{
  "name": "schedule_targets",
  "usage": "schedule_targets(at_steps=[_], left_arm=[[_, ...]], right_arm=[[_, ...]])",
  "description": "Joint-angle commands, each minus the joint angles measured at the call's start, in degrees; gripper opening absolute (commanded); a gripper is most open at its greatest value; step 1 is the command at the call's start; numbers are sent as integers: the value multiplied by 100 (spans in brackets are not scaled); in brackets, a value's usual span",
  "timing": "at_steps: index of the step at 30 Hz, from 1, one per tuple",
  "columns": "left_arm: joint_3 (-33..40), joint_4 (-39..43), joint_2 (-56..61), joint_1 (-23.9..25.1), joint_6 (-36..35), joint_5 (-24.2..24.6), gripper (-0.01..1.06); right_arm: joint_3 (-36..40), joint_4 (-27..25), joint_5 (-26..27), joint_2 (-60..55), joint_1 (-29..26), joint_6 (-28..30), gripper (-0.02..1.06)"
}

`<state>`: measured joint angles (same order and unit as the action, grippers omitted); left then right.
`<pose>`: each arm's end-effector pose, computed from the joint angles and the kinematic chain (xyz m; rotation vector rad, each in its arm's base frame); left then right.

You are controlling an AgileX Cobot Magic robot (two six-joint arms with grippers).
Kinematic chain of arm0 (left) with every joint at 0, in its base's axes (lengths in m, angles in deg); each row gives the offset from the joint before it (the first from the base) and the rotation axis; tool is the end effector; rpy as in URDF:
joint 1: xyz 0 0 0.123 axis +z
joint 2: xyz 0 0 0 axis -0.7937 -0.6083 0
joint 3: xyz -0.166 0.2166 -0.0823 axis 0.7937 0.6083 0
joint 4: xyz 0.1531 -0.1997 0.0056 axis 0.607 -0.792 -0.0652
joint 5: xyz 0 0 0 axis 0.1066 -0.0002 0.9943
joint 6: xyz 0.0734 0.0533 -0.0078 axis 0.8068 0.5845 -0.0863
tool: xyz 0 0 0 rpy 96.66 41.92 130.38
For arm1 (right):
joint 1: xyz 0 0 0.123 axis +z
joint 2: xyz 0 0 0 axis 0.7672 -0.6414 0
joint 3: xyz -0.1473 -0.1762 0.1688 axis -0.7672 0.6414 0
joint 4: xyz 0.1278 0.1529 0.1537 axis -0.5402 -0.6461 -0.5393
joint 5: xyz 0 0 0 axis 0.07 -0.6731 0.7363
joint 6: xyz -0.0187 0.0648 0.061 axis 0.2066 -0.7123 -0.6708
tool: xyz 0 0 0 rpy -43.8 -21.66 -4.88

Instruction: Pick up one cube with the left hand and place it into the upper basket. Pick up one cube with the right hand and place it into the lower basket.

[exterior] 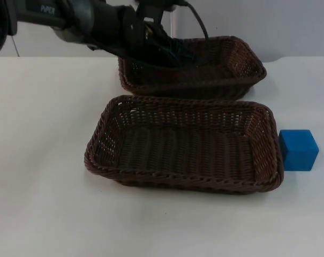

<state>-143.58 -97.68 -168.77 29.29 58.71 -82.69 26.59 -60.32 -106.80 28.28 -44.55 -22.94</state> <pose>0.5110 -0.2214 0.1035 0.4605 2.1299 -0.2489 -0.0070 -0.0016 0.2800 -0.0988 2.0528 0.0467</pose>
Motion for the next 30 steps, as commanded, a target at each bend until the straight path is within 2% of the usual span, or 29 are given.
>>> schedule_targets(at_steps=[1,6,8,9,10,13,14,15,17,19,30], left_arm=[[-37,1,-42,-1,-3,-156,0],[-37,1,-111,-1,-3,-145,2],[-37,1,-115,-1,-3,-124,12],[-37,1,-130,-1,7,-124,20],[-37,1,-130,-1,7,-124,20],[-37,1,-148,-1,7,-124,50],[-37,1,-148,-1,7,-124,50],[-37,1,-148,-1,7,-124,65],[-37,1,-79,-1,7,-50,79],[-37,44,59,-1,7,23,86],[-37,163,738,-1,7,699,88]], right_arm=[[4,18,22,24,-31,0,105],[4,18,22,24,-31,0,105],[4,18,22,24,-31,0,105],[4,18,22,24,-31,0,105],[4,18,22,24,-31,0,105],[4,18,22,24,-31,0,105],[4,18,22,24,-31,0,105],[4,18,22,24,-31,0,105],[4,18,22,24,-31,0,105],[4,18,22,24,-31,0,105],[4,18,22,24,-31,0,105]])
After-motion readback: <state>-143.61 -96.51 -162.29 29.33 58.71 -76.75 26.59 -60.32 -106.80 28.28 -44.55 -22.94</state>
